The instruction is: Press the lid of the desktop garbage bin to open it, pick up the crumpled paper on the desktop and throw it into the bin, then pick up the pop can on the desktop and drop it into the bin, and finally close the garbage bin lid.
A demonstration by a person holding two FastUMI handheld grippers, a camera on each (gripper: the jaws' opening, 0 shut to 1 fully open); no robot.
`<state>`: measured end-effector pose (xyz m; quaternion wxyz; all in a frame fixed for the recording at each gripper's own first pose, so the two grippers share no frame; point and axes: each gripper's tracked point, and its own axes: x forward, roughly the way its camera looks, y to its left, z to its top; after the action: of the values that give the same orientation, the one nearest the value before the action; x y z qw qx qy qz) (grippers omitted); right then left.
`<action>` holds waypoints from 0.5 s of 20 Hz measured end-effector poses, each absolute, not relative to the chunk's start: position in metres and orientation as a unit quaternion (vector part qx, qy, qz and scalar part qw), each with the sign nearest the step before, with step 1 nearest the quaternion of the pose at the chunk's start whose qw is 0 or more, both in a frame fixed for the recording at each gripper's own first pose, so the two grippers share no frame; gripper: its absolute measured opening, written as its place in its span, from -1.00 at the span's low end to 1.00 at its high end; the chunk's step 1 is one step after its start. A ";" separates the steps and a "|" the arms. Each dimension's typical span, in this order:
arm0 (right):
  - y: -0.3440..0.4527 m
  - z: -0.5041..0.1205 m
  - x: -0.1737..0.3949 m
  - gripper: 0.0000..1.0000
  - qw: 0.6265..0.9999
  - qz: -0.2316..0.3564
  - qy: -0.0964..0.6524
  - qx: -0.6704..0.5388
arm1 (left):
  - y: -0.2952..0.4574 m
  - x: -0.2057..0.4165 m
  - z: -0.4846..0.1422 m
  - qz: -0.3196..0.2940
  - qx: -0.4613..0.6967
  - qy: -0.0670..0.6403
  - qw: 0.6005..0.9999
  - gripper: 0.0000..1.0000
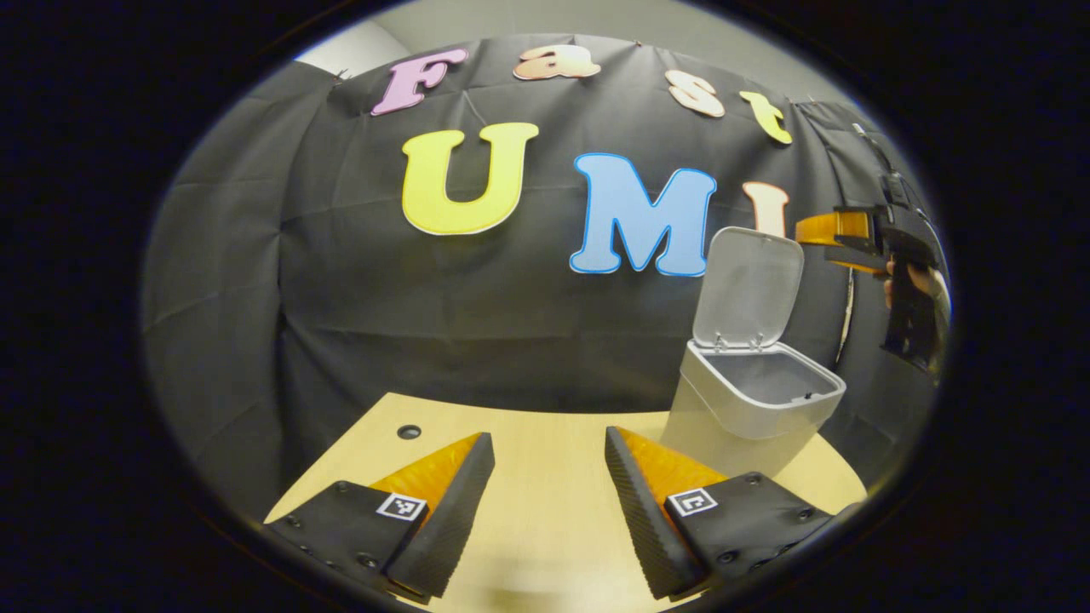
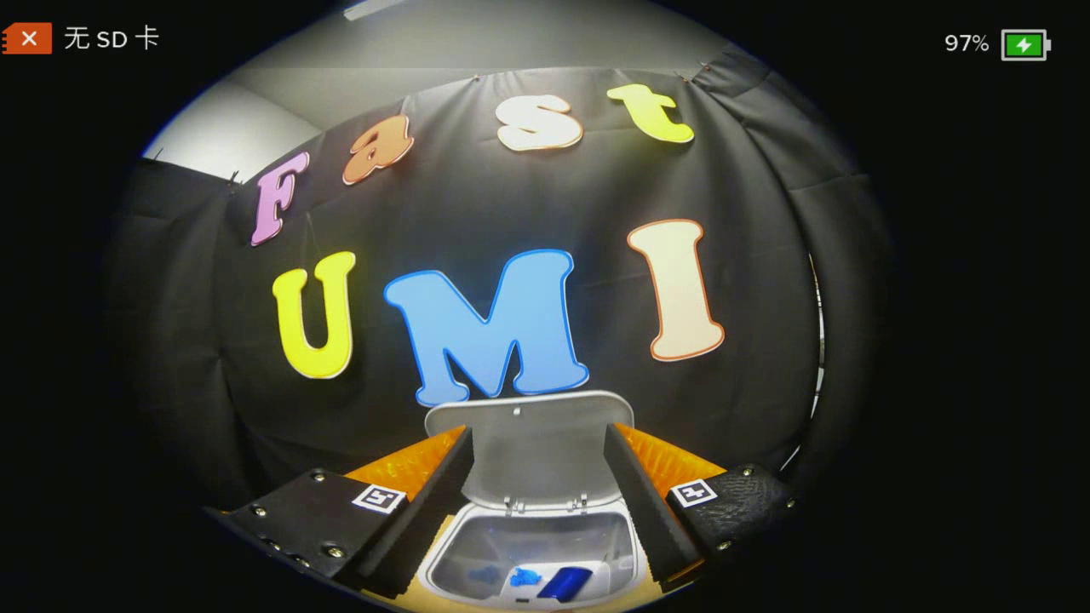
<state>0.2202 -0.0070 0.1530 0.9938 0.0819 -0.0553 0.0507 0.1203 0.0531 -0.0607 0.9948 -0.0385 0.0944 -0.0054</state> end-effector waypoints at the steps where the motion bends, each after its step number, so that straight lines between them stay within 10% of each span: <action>1: -0.008 0.159 0.225 0.95 0.993 0.047 -0.060 0.086 | 0.057 0.120 -0.062 -0.002 -0.041 0.095 0.995 0.79; 10: -0.019 0.184 0.266 0.94 0.991 0.017 -0.087 0.098 | 0.083 0.115 -0.057 0.016 -0.048 0.096 0.994 0.77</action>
<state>0.2661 -0.0189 0.1836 0.9912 0.0977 -0.0873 0.0168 0.1154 0.0829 -0.0567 0.9940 -0.0484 0.0965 0.0163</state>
